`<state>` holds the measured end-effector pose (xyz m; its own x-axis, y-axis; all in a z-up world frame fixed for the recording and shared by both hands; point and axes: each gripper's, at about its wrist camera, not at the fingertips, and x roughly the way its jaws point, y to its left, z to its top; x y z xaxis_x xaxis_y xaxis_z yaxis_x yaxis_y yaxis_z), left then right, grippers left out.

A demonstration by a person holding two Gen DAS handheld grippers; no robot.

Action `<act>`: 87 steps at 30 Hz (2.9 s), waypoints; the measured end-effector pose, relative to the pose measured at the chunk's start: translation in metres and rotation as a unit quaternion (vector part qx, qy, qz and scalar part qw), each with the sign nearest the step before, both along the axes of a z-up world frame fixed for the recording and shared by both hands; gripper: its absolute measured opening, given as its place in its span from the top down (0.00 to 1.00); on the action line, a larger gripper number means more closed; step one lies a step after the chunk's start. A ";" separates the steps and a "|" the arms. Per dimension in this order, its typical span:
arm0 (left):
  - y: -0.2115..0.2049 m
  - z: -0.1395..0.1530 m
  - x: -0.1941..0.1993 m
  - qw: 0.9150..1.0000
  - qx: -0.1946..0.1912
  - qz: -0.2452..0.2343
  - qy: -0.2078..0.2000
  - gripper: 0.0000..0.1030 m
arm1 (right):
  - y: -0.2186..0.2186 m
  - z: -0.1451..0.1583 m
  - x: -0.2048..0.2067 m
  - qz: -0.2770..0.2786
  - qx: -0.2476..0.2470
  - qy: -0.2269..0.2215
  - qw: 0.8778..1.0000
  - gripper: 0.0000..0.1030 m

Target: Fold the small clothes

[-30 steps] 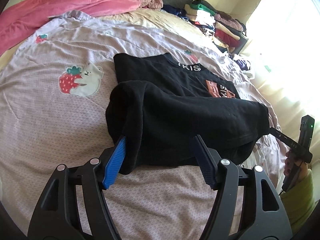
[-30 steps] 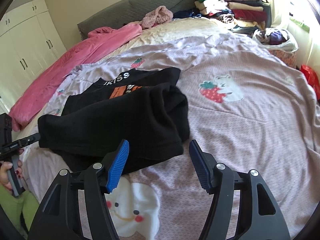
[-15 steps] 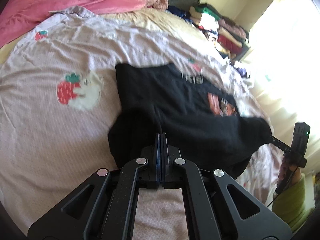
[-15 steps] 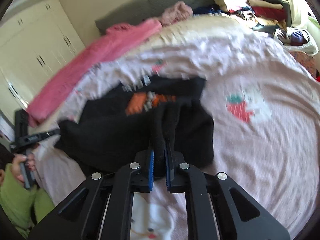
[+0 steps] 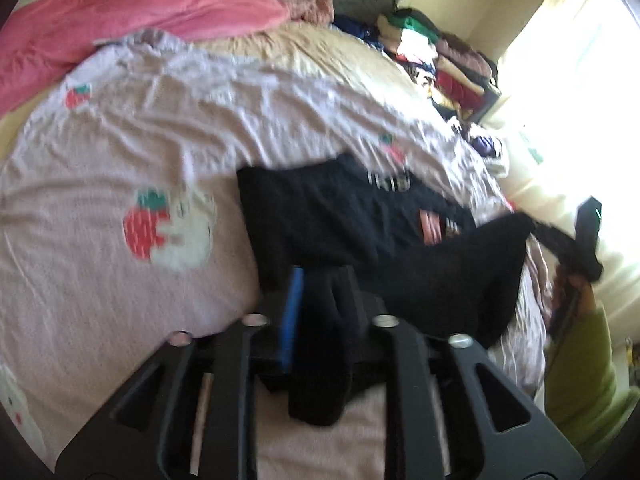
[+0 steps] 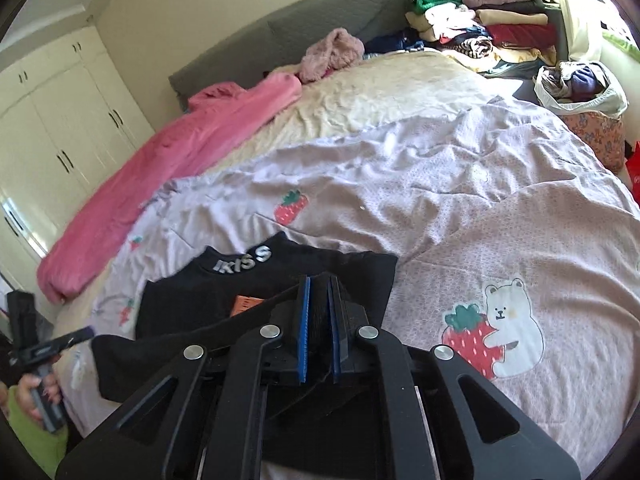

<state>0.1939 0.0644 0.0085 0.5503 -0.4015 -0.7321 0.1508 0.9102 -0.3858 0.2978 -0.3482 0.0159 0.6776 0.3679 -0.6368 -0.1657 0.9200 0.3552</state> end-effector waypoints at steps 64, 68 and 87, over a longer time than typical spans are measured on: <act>0.005 -0.049 0.098 0.998 0.047 0.041 0.026 0.67 | 0.058 -0.070 0.078 0.048 -0.183 0.045 0.981 0.82; -0.003 -0.052 0.108 0.996 0.074 0.033 0.032 0.92 | 0.043 -0.069 0.080 0.044 -0.152 0.053 0.986 0.94; 0.006 -0.050 0.097 0.997 0.065 0.041 0.009 0.91 | -0.025 -0.069 0.078 -0.065 -0.047 0.062 0.995 0.76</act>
<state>0.2909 0.0709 -0.0414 0.5634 -0.2566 -0.7853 0.0686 0.9618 -0.2651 0.3754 -0.3729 -0.0527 0.6295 0.2163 -0.7463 -0.0024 0.9610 0.2764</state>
